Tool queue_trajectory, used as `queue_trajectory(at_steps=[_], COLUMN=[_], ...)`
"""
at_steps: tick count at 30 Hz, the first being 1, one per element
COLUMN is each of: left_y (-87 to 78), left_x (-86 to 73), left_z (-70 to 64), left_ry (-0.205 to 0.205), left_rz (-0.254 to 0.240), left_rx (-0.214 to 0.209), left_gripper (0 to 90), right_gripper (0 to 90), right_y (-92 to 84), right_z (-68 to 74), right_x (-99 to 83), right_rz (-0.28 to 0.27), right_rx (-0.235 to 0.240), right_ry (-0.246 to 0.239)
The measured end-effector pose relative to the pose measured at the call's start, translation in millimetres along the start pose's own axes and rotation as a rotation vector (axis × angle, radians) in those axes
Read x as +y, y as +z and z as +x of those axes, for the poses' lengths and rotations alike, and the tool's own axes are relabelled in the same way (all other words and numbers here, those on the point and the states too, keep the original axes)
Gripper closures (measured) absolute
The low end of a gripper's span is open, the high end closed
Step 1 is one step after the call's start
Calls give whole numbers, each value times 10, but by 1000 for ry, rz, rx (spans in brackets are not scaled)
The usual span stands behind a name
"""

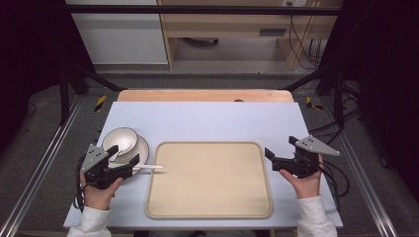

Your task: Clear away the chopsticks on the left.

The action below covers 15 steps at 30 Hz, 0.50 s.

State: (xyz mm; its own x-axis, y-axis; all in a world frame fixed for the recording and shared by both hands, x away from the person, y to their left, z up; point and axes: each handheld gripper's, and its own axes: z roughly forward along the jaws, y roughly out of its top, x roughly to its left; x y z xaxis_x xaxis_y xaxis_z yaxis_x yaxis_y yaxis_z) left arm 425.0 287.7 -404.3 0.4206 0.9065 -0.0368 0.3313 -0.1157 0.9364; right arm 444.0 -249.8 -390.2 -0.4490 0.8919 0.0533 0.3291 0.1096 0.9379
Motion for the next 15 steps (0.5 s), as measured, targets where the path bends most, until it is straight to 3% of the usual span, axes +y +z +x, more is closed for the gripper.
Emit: queue_trajectory(at_steps=[15], left_y=[-183], left_x=[-39], left_z=[137], left_ry=[6], left_rz=[0], left_rx=[-1], left_gripper=[169], right_gripper=[39], right_y=[-24], right_z=[33], right_x=[7], right_rz=[5], right_rx=[-12], right_ry=[-17])
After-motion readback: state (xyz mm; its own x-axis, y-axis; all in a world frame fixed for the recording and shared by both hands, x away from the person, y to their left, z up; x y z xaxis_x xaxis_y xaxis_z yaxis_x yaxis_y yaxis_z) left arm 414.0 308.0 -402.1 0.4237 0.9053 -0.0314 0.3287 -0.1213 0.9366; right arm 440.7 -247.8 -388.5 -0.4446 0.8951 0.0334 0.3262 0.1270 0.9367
